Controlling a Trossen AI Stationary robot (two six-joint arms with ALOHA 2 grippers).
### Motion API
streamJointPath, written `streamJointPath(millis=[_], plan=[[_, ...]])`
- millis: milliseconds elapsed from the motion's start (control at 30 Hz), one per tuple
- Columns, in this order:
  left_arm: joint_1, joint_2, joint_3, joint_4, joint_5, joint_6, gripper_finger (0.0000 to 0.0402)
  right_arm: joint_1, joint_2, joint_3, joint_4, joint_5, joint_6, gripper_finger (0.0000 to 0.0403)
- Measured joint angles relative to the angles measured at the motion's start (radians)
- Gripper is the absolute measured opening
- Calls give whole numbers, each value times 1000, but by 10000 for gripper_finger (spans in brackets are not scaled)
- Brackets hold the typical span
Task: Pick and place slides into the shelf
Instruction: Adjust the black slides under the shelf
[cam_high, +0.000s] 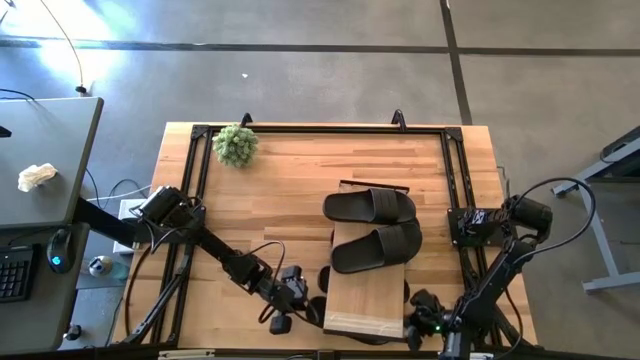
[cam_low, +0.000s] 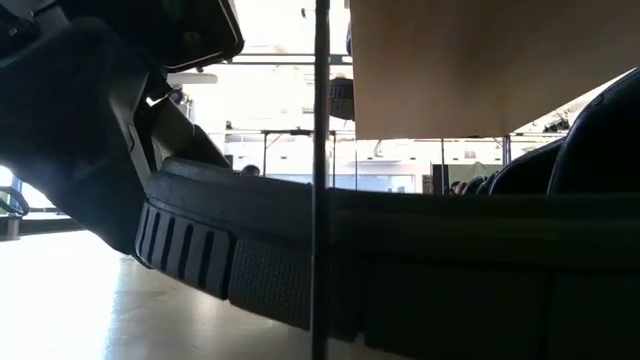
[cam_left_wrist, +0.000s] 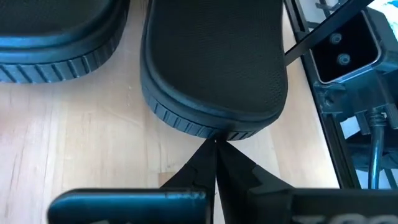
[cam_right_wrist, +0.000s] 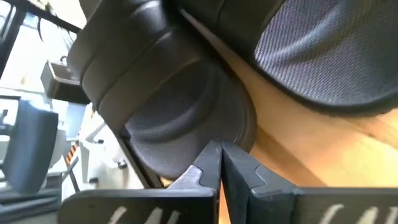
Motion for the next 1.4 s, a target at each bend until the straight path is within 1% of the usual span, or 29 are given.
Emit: streamJointPath(millis=[100, 267, 467, 533, 667, 933, 1000, 1067, 1167, 1400], plan=[[0, 0, 0, -13, -14, -17, 0, 0, 0, 0, -11, 16, 8, 0], [0, 0, 0, -27, -20, -19, 0, 6, 0, 0, -13, -1, 21, 0], [0, 0, 0, -56, -17, -20, 0, 86, -1, 0, -16, 0, 208, 2], [0, 0, 0, -56, -16, -21, 0, 106, -1, 0, -12, 10, 245, 8], [0, 0, 0, -56, -16, -21, 0, 115, -2, 0, 64, 34, 240, 42], [0, -1, 0, -56, -8, -42, 0, 76, -2, 0, 131, 59, 262, 148], [0, -1, 0, -56, -8, -43, 0, 72, -3, 0, 149, 80, 265, 167], [0, -1, 0, -56, -8, -45, 0, 72, -3, -1, 137, 79, 265, 177], [0, -1, 0, -56, -7, -45, 0, 77, -3, -1, 56, 75, 286, 178], [0, -1, 0, -56, -6, -72, 0, 64, -3, -2, 6, 32, 275, 143]])
